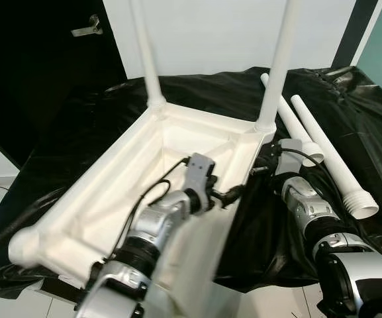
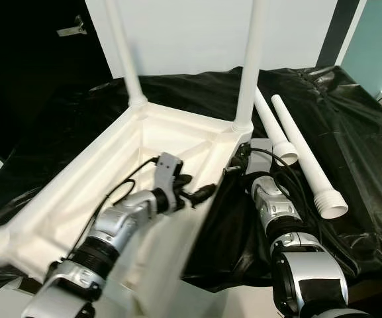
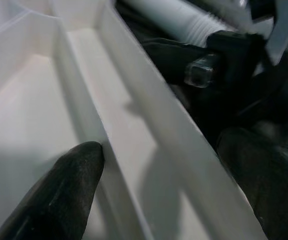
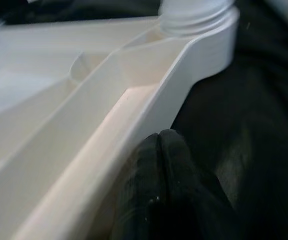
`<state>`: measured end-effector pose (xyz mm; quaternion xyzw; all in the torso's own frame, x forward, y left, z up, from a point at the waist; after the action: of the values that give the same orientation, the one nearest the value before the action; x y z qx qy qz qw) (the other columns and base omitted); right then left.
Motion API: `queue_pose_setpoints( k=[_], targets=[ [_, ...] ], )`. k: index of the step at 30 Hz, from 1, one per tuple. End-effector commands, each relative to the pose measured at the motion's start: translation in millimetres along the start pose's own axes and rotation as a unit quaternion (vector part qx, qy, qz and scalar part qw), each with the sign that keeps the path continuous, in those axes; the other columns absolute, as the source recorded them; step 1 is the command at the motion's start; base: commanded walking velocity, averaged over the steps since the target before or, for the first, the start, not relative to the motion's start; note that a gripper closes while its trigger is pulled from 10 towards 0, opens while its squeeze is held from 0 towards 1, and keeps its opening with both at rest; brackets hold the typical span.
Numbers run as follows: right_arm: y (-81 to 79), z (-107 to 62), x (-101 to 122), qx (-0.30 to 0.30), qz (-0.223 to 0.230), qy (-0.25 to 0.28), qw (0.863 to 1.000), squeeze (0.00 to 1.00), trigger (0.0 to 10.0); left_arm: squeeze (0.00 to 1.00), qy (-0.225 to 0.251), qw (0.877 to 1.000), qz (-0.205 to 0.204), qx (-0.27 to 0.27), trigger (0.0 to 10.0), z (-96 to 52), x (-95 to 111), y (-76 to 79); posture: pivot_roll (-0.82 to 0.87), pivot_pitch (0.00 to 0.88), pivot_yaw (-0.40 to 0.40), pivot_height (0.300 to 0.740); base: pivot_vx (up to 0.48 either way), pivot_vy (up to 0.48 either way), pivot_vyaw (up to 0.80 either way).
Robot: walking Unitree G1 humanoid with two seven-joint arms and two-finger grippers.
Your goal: Building children table
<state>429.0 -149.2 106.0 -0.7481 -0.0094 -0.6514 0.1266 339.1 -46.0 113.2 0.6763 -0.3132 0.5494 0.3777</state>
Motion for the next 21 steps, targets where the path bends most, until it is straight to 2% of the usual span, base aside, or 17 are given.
queue_pose_setpoints(
  k=[1, 2, 3, 4, 6, 7, 10, 13, 17, 21],
  targets=[
    [-38.3, 9.2, 22.0, 0.055, -0.01, 0.043, 0.997, 0.0, 10.0, 0.0, 0.044, 0.994, 0.0, -0.105, 10.0, 9.5, 14.8, 35.4, -0.07, 0.0, 0.084, 0.74, 0.0, 0.0, 0.0],
    [-35.8, 8.0, 20.6, 0.043, -0.02, 0.045, 0.998, 0.0, 10.0, 0.0, 0.06, 0.994, -0.003, -0.088, 10.0, 9.8, 21.3, 28.9, -0.07, 0.0, 0.084, 0.74, 0.0, 0.0, 0.0],
    [-34.2, 4.0, 15.7, 0.028, -0.028, 0.047, 0.998, 0.0, 10.0, 0.0, 0.083, 0.995, 0.0, -0.055, 10.0, 8.5, 31.0, 15.5, -0.07, 0.0, 0.082, 0.74, 0.0, 0.0, 0.0],
    [-34.2, 4.0, 15.7, 0.028, -0.028, 0.047, 0.998, 0.0, 10.0, 0.0, 0.083, 0.995, 0.0, -0.055, 10.0, 8.5, 31.0, 15.5, -0.07, 0.0, 0.082, 0.74, 0.0, 0.0, 0.0],
    [-36.3, -2.8, 9.2, 0.023, -0.031, 0.054, 0.998, 0.0, 10.0, 0.0, 0.097, 0.995, 0.013, -0.025, 10.0, 5.1, 37.2, 1.8, -0.08, 0.0, 0.083, 0.74, 0.0, 0.0, 0.0],
    [-36.3, -2.8, 9.2, 0.023, -0.031, 0.054, 0.998, 0.0, 10.0, 0.0, 0.097, 0.995, 0.013, -0.025, 10.0, 5.1, 37.2, 1.8, -0.08, 0.0, 0.083, 0.74, 0.0, 0.0, 0.0],
    [-43.9, -19.4, -3.7, 0.019, -0.024, 0.067, 0.997, 0.0, 10.0, 0.0, 0.098, 0.995, 0.029, 0.01, 10.0, -3.5, 36.6, -17.8, -0.09, 0.0, 0.087, 0.74, 0.0, 0.0, 0.0],
    [-46.0, -26.3, -7.5, 0.013, -0.011, 0.071, 0.997, 0.0, 10.0, 0.0, 0.096, 0.994, 0.042, 0.022, 10.0, -6.9, 35.7, -24.2, -0.09, 0.0, 0.087, 0.74, 0.0, 0.0, 0.0],
    [-53.1, -37.6, -10.9, 0.009, 0.007, 0.076, 0.997, 0.0, 10.0, 0.0, 0.158, 0.985, 0.053, 0.052, 10.0, -13.0, 62.4, -33.4, -0.1, 0.0, 0.088, 0.74, 0.0, 0.0, 0.0],
    [-58.3, -39.0, -12.2, 0.013, 0.005, 0.074, 0.997, 0.0, 10.0, 0.0, 0.181, 0.981, 0.05, 0.04, 10.0, -13.8, 74.1, -30.9, -0.1, 0.0, 0.086, 0.74, 0.0, 0.0, 0.0]
  ],
)
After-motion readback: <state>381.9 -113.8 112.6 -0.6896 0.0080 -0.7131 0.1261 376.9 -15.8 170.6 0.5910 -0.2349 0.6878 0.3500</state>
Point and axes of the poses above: a point about 5 cm out from each wrist's last joint towards the gripper, its own z axis pointing out of the wrist towards the gripper, its own x axis along the axis of the wrist's last joint, y = z × x, the point moved 6 cm from there along z, pointing out of the wrist towards the gripper, and after that the axes turned 10 degrees about z, right-handed, at the moved point
